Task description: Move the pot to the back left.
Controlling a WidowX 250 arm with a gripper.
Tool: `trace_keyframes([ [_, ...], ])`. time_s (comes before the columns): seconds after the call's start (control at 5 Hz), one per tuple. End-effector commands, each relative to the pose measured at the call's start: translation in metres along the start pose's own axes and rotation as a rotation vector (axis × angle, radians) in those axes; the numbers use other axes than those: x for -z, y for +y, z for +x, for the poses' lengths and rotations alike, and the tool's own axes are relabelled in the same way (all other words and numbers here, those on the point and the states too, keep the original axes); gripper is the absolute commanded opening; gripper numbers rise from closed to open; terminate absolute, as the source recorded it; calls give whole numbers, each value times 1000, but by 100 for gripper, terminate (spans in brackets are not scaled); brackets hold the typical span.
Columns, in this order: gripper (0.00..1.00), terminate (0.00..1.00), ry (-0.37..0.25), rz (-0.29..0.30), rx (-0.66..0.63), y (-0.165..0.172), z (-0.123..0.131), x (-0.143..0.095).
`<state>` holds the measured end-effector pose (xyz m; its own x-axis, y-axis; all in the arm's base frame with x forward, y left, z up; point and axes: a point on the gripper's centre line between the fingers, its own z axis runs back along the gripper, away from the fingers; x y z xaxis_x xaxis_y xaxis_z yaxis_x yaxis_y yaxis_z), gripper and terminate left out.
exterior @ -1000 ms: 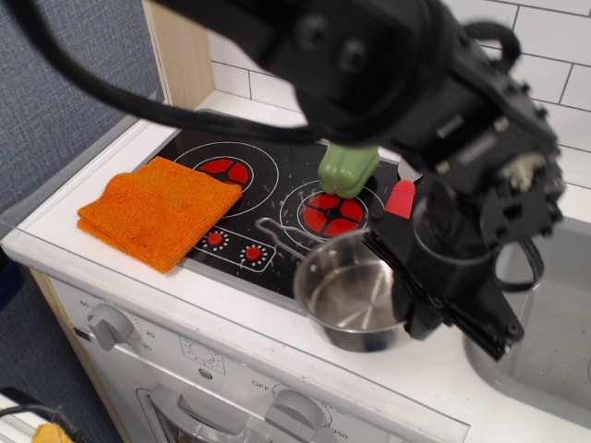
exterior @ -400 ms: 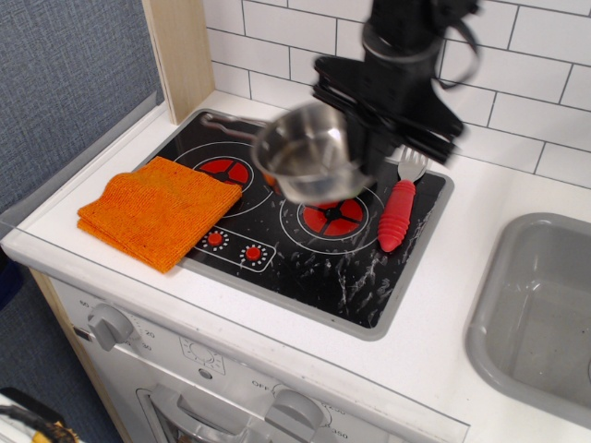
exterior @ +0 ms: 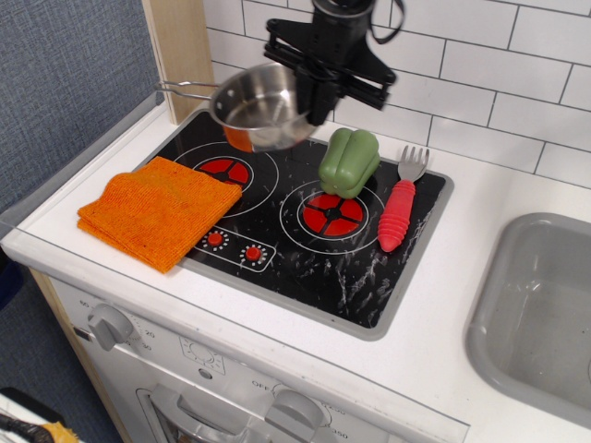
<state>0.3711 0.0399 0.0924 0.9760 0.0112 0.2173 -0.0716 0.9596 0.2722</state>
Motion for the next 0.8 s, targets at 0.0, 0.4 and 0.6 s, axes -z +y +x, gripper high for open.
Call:
trace_keyframes([
  [0.0, 0, 0, -13, 58, -95, 43, 12, 4],
  [0.4, 0, 0, 64, 47, -98, 38, 9, 35],
  [0.6, 0, 0, 101, 40, -89, 33, 8, 49],
])
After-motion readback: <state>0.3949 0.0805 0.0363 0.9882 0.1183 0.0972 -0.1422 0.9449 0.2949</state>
